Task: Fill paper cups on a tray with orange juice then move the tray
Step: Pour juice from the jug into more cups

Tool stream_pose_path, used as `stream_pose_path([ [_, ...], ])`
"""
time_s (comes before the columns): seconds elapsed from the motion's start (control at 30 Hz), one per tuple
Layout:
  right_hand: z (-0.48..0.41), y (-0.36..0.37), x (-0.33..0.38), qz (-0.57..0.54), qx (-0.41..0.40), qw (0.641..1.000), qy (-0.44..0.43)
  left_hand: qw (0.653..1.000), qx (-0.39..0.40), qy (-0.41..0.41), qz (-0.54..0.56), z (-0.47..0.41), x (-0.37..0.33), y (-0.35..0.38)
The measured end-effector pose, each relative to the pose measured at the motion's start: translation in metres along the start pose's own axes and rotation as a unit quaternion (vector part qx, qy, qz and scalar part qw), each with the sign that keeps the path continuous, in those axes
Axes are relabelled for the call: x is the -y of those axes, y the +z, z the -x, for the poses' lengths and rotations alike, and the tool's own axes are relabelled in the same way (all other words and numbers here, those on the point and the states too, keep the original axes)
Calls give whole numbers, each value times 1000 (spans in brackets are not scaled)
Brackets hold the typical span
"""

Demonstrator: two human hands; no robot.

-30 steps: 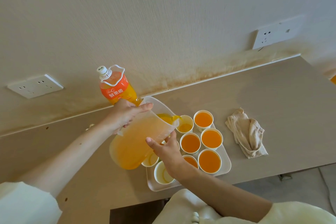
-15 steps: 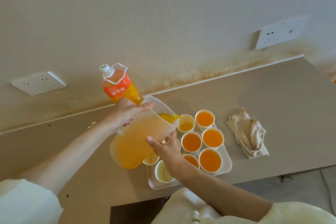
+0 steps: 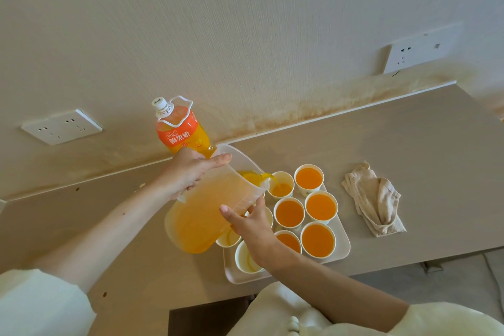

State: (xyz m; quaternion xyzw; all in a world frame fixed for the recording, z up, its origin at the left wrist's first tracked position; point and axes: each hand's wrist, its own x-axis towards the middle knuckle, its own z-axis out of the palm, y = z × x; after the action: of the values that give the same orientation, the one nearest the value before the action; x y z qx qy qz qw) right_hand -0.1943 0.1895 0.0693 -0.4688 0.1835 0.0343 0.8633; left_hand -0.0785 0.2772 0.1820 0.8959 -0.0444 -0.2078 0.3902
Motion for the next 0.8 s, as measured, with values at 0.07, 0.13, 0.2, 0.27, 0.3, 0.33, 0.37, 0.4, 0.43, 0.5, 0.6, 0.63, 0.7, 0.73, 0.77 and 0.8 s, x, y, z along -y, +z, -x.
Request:
stream_pose_path([
  [0.07,0,0,0,-1,2,1000,2,1000,0,2,-2,1,0,0],
  [0.13,-1,0,0,-2,2,1000,2,1000,1,3,-3,1,1,-1],
  [0.2,-1,0,-1,0,2,1000,3,1000,-1,0,-6,0,1,-1],
  [0.27,-1,0,-2,1,2,1000,3,1000,-3,-1,-8,-1,1,0],
  [0.3,-1,0,-2,0,2,1000,3,1000,-3,0,-8,-1,1,0],
  [0.33,-1,0,-3,-2,2,1000,2,1000,-3,0,-8,-1,1,0],
  [0.37,-1,0,-3,-4,1,1000,1,1000,-2,1,-9,0,1,0],
  [0.4,-1,0,-3,-4,0,1000,1,1000,0,1,-8,0,1,-1],
  [0.43,-2,0,-3,-5,-1,1000,2,1000,1,1,-7,0,1,0],
  [0.5,-2,-1,-4,-4,-4,1000,3,1000,2,0,-6,0,1,0],
  [0.6,-2,-1,-3,10,-6,1000,2,1000,1,-2,-3,-2,0,1],
  [0.63,-2,-1,-3,10,-7,1000,3,1000,1,-2,-3,-2,0,1],
  [0.7,-2,-1,-3,10,-7,1000,4,1000,0,-3,-5,-2,0,1],
  [0.73,-2,-1,-3,11,-7,1000,5,1000,1,-4,-6,-2,0,1],
  [0.77,-3,-1,-3,11,-7,1000,5,1000,1,-3,-6,-2,0,1],
  [0.8,-3,-1,-3,12,-7,1000,6,1000,1,-1,-7,-1,0,1],
])
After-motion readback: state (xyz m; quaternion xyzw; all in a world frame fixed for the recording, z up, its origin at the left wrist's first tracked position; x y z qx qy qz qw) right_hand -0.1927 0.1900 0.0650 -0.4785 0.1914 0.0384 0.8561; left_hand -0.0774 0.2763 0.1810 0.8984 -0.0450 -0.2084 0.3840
